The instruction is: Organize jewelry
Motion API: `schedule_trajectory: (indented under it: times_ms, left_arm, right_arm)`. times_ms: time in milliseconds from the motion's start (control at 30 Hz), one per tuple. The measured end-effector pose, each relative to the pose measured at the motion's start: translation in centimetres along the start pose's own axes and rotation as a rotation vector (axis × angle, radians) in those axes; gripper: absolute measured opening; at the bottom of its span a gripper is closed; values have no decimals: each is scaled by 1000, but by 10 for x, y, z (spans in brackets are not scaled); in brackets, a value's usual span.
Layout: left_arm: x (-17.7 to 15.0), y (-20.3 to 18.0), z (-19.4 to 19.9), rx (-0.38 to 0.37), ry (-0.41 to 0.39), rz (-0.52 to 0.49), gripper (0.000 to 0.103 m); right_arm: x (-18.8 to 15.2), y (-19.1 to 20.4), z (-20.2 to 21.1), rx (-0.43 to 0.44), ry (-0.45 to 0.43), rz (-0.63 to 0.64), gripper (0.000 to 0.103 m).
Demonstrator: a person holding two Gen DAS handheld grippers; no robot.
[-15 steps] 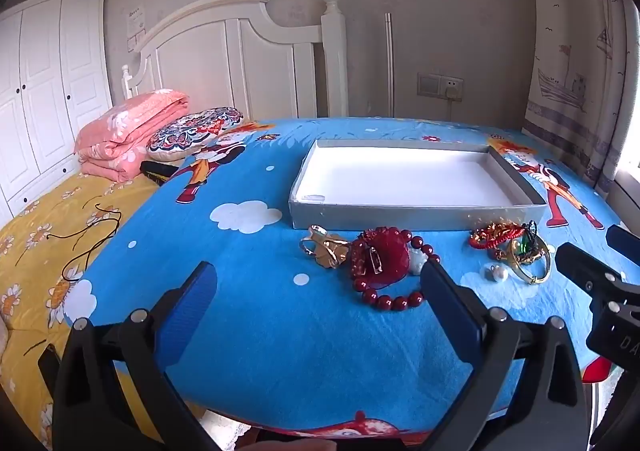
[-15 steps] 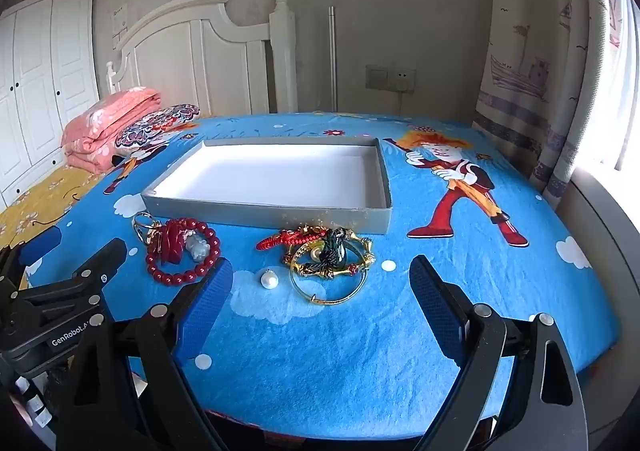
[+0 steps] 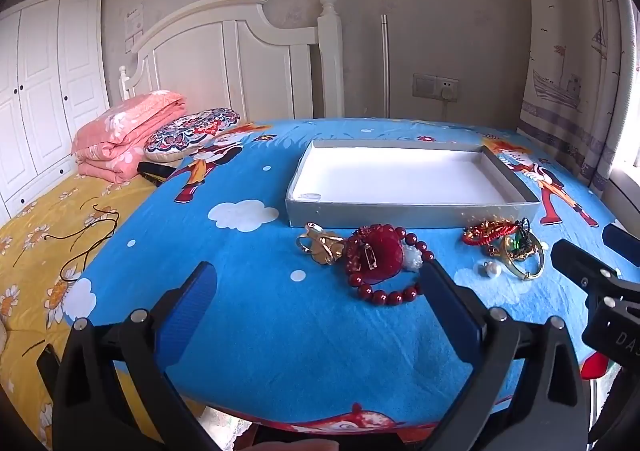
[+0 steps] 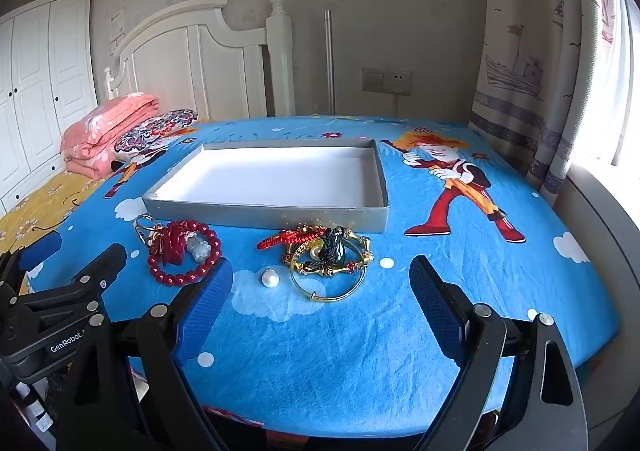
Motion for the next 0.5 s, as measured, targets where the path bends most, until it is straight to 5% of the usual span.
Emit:
schedule_trajectory:
  times_ms: [500]
  left_arm:
    - [0, -1, 2, -10, 5, -5, 98]
  right_arm:
    - [0, -2, 2, 2, -1, -5, 84]
Point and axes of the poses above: each gripper's, at about its wrist camera, not at the fingertips, and z roughly against the way its jaws point, y to its left, x to its top, the point moved 10 cm from there along -z, roughly the way its jaws point, and after that the axes turned 9 degrees about x, right-handed, at the moved point
